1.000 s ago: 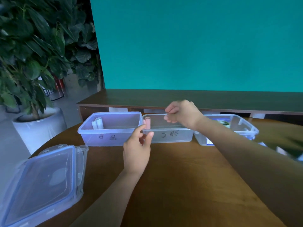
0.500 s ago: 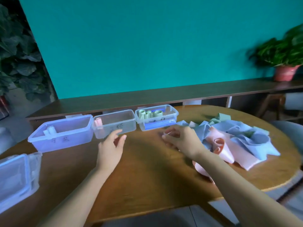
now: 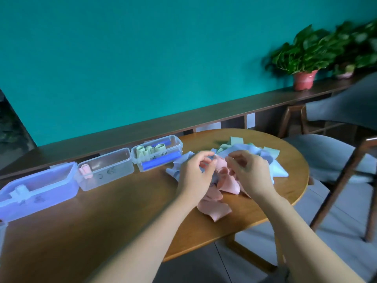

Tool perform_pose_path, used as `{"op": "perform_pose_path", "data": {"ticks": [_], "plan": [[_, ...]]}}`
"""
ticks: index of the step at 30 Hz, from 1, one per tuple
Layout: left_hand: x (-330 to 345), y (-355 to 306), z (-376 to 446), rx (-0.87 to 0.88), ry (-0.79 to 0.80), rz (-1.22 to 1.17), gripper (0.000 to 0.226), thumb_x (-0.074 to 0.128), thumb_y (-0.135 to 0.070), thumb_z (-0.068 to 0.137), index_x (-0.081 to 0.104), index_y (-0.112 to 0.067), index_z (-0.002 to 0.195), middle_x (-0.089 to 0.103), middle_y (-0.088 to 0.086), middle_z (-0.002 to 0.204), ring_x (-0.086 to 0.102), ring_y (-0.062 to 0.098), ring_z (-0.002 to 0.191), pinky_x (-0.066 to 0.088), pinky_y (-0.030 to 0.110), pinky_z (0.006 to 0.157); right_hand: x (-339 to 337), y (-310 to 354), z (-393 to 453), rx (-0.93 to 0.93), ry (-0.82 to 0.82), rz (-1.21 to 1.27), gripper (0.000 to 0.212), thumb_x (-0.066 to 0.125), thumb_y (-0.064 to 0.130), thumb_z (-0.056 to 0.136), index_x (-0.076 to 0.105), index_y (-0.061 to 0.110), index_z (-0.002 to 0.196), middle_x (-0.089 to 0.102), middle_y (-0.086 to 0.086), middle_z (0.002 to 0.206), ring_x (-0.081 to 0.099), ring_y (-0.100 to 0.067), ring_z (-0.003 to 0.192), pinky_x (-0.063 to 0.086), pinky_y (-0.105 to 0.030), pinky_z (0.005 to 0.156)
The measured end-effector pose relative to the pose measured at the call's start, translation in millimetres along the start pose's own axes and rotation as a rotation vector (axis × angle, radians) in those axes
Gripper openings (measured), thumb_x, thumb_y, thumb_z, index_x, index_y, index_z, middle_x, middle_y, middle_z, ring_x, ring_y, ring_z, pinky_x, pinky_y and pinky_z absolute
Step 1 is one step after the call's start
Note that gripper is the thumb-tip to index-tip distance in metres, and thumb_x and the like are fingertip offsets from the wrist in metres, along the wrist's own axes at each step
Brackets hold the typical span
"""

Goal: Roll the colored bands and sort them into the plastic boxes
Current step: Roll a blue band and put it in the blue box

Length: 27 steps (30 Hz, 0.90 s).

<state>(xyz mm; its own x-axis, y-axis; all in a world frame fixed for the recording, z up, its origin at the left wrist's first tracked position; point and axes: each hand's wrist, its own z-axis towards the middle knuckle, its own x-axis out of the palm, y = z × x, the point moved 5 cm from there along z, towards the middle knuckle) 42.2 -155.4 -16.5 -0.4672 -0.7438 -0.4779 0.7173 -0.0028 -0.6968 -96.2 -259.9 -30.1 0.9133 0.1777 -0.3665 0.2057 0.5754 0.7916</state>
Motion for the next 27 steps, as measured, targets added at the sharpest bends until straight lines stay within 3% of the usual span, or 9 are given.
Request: {"op": "perform_pose_path", "data": {"ticks": [2, 6, 10, 14, 18, 21, 24, 27], "plan": [[16.6, -10.0, 9.9, 0.009, 0.032, 0.014, 0.02, 0.067, -0.029, 0.094, 0.07, -0.029, 0.114, 0.067, -0.02, 0.095, 0.061, -0.005, 0.091, 0.048, 0.008, 0.075, -16.2, -15.1, 6.6, 0.019, -0.056, -0.06, 0.015, 0.066, 0.025, 0.096, 0.075, 0.015, 0.103, 0.074, 0.005, 0.088, 0.063, -0.004, 0.073, 0.042, -0.006, 0.064], [52.0, -23.4, 25.3, 0.048, 0.13, 0.093, 0.018, 0.071, -0.033, 0.092, 0.074, -0.03, 0.109, 0.065, -0.014, 0.105, 0.057, 0.002, 0.091, 0.046, 0.015, 0.076, -42.9, -36.5, 14.9, 0.017, -0.145, -0.175, 0.016, 0.07, 0.03, 0.094, 0.077, 0.018, 0.103, 0.071, 0.008, 0.093, 0.06, -0.003, 0.076, 0.038, -0.001, 0.064], [78.6, -21.7, 34.3, 0.131, 0.302, 0.246, 0.025, 0.073, -0.039, 0.088, 0.075, -0.033, 0.112, 0.067, -0.011, 0.116, 0.049, 0.011, 0.109, 0.039, 0.03, 0.09, -54.7, -53.3, 17.6, -0.008, -0.019, -0.26, 0.026, 0.074, 0.038, 0.088, 0.077, 0.021, 0.108, 0.069, 0.01, 0.096, 0.06, -0.007, 0.08, 0.043, -0.009, 0.065], [86.8, -19.6, 36.5, 0.144, 0.375, 0.322, 0.029, 0.071, -0.04, 0.089, 0.072, -0.035, 0.117, 0.066, -0.007, 0.124, 0.047, 0.017, 0.117, 0.031, 0.031, 0.091, -56.8, -63.2, 17.8, -0.027, 0.052, -0.354, 0.023, 0.076, 0.031, 0.088, 0.079, 0.019, 0.107, 0.071, 0.004, 0.101, 0.054, -0.007, 0.078, 0.034, -0.007, 0.061], [90.2, -28.3, 36.0, 0.138, 0.294, 0.331, 0.027, 0.073, -0.037, 0.088, 0.073, -0.037, 0.115, 0.065, -0.01, 0.122, 0.042, 0.016, 0.116, 0.022, 0.028, 0.082, -57.9, -59.2, 17.1, -0.143, 0.035, -0.319, 0.011, 0.078, 0.026, 0.086, 0.082, 0.022, 0.095, 0.075, 0.005, 0.097, 0.057, -0.004, 0.078, 0.039, -0.009, 0.066], [84.5, -36.0, 40.9, 0.108, 0.235, 0.203, 0.036, 0.077, -0.032, 0.086, 0.07, -0.035, 0.122, 0.065, -0.01, 0.116, 0.048, 0.014, 0.115, 0.037, 0.028, 0.09, -61.4, -39.1, 14.9, -0.311, -0.043, -0.297, 0.006, 0.081, 0.02, 0.081, 0.082, 0.021, 0.087, 0.074, 0.005, 0.09, 0.047, 0.003, 0.076, 0.032, -0.015, 0.066], [68.9, -45.2, 52.3, 0.13, 0.206, 0.123, 0.028, 0.076, -0.026, 0.087, 0.074, -0.03, 0.115, 0.067, -0.01, 0.111, 0.054, 0.013, 0.111, 0.045, 0.028, 0.094, -61.5, -18.5, 25.8, -0.37, -0.073, -0.232, 0.008, 0.078, 0.022, 0.083, 0.082, 0.021, 0.089, 0.075, 0.002, 0.094, 0.049, -0.011, 0.081, 0.04, -0.022, 0.065], [40.6, -54.9, 67.1, 0.15, 0.212, 0.024, 0.012, 0.078, -0.013, 0.085, 0.079, -0.016, 0.097, 0.07, -0.01, 0.1, 0.061, 0.006, 0.095, 0.046, 0.018, 0.085, -59.6, 3.2, 41.3, -0.376, -0.068, -0.16, 0.01, 0.074, 0.024, 0.087, 0.082, 0.021, 0.093, 0.074, 0.004, 0.095, 0.051, -0.018, 0.086, 0.041, -0.025, 0.067]]}}
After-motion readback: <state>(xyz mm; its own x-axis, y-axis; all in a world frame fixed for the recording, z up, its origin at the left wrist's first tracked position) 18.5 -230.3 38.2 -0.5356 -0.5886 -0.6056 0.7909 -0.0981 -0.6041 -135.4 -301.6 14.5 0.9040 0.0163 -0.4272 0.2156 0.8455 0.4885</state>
